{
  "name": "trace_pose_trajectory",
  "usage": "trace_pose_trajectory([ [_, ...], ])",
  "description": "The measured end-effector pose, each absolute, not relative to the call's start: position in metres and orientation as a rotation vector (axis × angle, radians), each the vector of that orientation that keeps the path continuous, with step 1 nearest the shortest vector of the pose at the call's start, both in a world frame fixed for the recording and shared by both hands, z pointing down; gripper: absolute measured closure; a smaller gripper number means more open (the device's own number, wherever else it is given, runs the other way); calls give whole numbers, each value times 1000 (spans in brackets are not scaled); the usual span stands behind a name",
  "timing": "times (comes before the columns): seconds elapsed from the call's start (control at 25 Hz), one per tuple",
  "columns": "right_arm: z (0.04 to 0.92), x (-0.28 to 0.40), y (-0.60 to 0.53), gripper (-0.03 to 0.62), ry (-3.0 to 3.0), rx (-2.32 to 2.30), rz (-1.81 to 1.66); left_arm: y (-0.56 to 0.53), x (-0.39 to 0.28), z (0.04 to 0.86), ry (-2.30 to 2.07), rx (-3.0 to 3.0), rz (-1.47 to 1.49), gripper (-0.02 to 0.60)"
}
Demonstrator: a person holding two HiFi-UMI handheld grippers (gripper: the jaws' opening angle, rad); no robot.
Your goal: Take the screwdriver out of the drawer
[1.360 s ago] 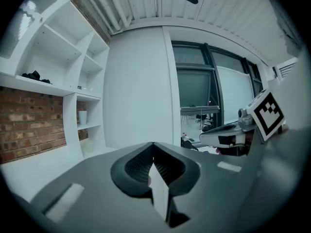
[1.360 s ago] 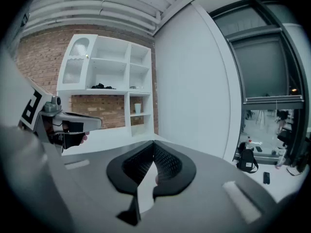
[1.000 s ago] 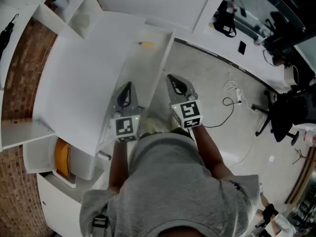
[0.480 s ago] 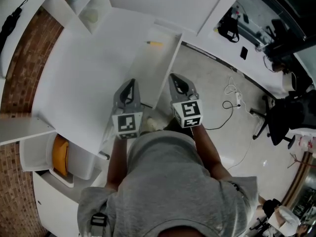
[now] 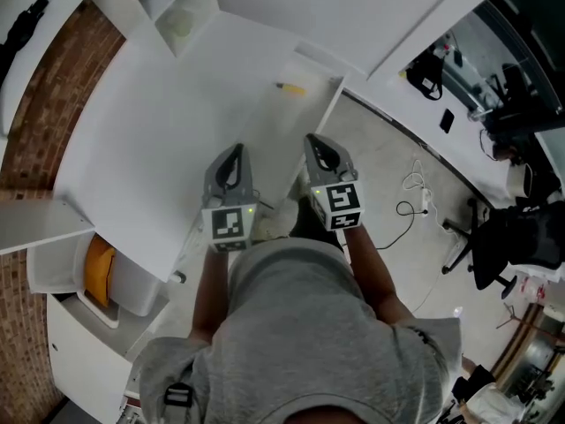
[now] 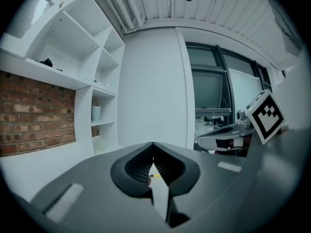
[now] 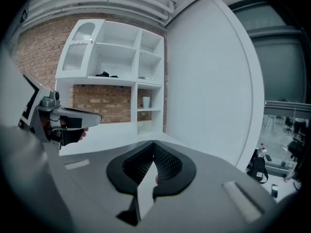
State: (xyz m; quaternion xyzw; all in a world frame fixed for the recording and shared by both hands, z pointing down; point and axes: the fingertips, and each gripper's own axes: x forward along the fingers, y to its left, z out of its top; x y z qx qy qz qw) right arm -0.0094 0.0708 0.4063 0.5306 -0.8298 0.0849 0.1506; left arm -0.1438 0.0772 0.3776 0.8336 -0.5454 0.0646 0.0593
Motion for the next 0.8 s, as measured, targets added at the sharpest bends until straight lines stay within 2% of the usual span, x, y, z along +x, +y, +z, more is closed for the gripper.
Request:
trace_pose_trajectory([
  [0.44, 438, 21, -46, 591, -2439, 1296, 301, -21, -108, 401, -1767, 2355, 266, 569],
  [0.8, 496, 44, -116, 591, -2388, 1127, 389, -82, -90, 449, -1814, 2206, 336, 569],
])
